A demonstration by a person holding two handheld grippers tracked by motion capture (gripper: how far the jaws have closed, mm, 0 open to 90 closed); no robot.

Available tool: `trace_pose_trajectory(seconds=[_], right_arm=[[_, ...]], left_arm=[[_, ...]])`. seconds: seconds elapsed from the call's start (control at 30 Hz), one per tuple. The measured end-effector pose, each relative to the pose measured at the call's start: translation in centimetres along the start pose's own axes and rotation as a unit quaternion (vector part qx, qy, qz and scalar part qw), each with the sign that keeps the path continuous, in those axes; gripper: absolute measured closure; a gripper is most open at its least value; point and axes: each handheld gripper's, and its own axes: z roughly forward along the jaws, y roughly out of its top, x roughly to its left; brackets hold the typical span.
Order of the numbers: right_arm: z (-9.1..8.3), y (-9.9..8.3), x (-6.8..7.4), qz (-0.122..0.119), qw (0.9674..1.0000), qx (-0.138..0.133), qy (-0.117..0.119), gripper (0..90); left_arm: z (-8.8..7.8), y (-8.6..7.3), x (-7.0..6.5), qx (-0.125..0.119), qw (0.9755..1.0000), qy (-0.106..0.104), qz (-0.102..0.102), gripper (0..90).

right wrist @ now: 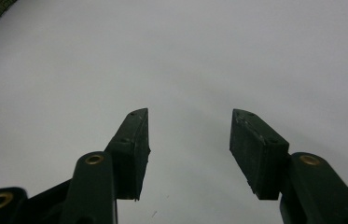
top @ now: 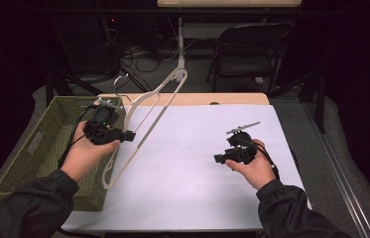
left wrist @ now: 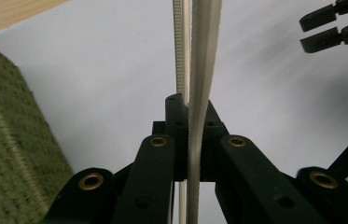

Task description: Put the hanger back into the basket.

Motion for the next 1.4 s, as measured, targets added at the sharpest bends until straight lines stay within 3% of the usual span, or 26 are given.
trace_pose_trajectory(seconds=[0.17,0.27,0.33,0.4,0.53,0.7,0.83,1.07,1.27,1.33,1.4], right_arm=[[0.0,0.0,-0.1,0.001,1.0000,-0.002,0.000,47.6],[0.1,-0.1,-0.1,0.003,1.0000,-0.002,-0.002,47.6],[0.1,-0.1,-0.1,0.003,1.0000,-0.002,-0.003,47.6],[0.1,-0.2,-0.2,0.005,1.0000,-0.001,-0.002,47.6],[0.2,-0.3,-0.4,0.007,1.0000,-0.001,-0.003,47.6],[0.2,-0.5,-0.6,0.011,0.9999,0.000,-0.006,47.6],[0.2,-0.6,-0.8,0.013,0.9999,-0.002,-0.007,47.6],[0.1,-0.7,-1.0,0.015,0.9998,-0.001,-0.009,47.6],[0.2,-0.6,-1.0,0.018,0.9998,0.000,-0.011,47.6],[0.2,-0.6,-1.0,0.016,0.9998,0.001,-0.011,47.6],[0.3,-0.6,-1.0,0.016,0.9998,0.001,-0.011,47.6]], left_arm=[[-0.9,-0.6,1.0,0.007,0.9999,0.008,0.004,87.0],[-1.6,-1.0,1.7,0.012,0.9996,0.021,0.017,87.0],[-2.2,-1.2,2.2,0.018,0.9996,0.016,0.017,86.9],[-2.8,-1.4,2.7,0.029,0.9981,0.035,0.041,87.0],[-3.9,-2.0,3.7,0.038,0.9978,0.037,0.040,87.0],[-5.3,-2.8,5.4,0.046,0.9959,0.059,0.051,87.0],[-6.0,-3.9,7.4,0.053,0.9938,0.078,0.060,87.0],[-6.8,-6.3,11.9,0.062,0.9905,0.110,0.054,86.9],[-7.1,-8.4,15.3,0.057,0.9911,0.109,0.051,87.0],[-7.0,-9.1,16.2,0.058,0.9899,0.117,0.054,86.9],[-6.9,-9.7,17.0,0.058,0.9903,0.117,0.046,87.0]])
